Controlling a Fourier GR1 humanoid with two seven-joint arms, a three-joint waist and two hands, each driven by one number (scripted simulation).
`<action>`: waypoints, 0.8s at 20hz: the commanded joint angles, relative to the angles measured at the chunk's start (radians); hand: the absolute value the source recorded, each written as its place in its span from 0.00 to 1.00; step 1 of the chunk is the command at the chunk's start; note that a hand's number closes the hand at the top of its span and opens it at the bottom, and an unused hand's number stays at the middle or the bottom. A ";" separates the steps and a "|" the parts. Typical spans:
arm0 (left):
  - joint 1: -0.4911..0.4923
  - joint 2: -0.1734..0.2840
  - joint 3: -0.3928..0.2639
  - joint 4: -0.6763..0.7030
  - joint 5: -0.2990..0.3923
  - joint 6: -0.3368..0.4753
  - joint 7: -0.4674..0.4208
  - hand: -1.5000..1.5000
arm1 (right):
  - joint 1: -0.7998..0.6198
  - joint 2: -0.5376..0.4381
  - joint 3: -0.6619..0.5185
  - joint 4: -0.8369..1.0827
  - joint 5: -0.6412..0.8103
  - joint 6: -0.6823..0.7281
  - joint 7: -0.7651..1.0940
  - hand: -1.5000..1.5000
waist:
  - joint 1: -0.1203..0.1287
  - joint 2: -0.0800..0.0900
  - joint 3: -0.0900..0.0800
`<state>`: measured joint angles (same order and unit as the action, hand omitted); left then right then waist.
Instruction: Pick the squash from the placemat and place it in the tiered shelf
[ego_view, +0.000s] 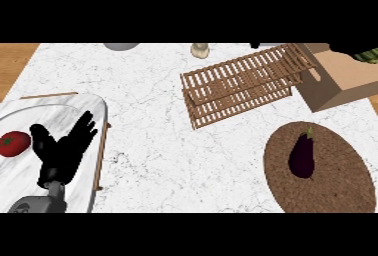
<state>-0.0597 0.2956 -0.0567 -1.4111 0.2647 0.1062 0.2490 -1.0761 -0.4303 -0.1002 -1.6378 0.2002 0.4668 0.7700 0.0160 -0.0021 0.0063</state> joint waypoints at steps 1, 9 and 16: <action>0.029 0.006 0.001 0.057 0.005 -0.039 0.014 0.50 | -0.069 -0.051 -0.026 0.149 -0.023 0.063 -0.100 1.00 | -0.001 0.006 -0.007; -0.023 -0.041 -0.001 0.111 -0.025 -0.010 0.013 0.50 | -0.084 0.001 0.078 0.328 0.156 -0.035 -0.300 1.00 | -0.004 0.007 -0.007; 0.016 -0.034 -0.011 0.046 -0.036 -0.025 0.032 0.50 | -0.155 0.016 0.087 0.591 0.263 -0.140 -0.467 1.00 | 0.013 0.010 -0.007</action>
<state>-0.0696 0.2750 -0.0448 -1.3949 0.2346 0.0849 0.2280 -1.1798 -0.4240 -0.0257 -1.1656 0.4156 0.3601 0.3625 0.0262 0.0001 0.0100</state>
